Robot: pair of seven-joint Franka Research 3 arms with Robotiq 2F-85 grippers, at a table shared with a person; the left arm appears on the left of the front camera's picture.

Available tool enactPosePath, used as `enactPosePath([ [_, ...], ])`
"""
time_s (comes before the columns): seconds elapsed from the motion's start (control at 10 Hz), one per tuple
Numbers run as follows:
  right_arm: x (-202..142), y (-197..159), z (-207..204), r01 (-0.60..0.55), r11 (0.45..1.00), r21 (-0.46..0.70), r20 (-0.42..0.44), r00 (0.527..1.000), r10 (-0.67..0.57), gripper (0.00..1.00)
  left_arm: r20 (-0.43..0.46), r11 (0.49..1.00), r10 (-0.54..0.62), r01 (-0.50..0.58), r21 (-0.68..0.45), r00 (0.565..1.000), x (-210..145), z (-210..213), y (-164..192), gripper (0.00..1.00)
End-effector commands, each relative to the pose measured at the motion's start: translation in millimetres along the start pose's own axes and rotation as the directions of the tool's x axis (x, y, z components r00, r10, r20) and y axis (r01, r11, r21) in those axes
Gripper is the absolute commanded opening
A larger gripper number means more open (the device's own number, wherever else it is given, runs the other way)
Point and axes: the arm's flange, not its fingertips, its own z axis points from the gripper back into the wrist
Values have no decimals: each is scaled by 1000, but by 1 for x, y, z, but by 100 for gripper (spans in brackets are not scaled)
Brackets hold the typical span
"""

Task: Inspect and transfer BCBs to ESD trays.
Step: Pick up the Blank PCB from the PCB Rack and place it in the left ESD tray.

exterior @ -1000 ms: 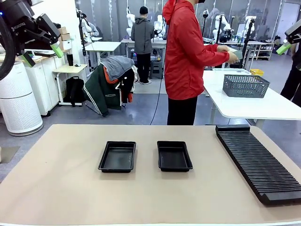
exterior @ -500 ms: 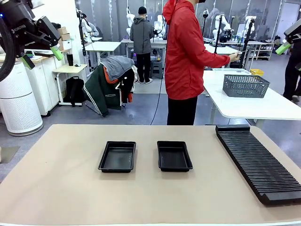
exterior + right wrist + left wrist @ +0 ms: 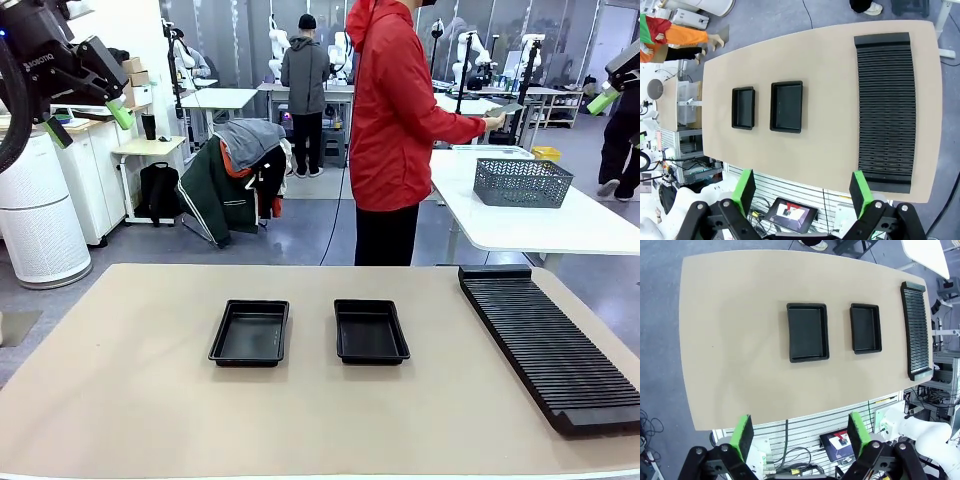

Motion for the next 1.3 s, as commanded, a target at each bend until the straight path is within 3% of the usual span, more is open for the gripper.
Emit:
enactPosePath([
  [0.0,0,0,1,0,1000,0,2,1000,0,100,2,1000,0,0,-5,1000,0,0,0,100],
  [0.4,0,0,0,0,1000,0,0,1000,0,100,2,1000,0,0,-5,1000,0,0,0,100],
  [0.6,-1,-2,3,119,993,1,-40,992,-119,100,2,1000,0,0,-5,1000,0,0,0,100],
  [1.2,-12,-1,11,198,980,-28,-29,980,-199,100,2,1000,0,0,-5,1000,0,0,0,100],
])
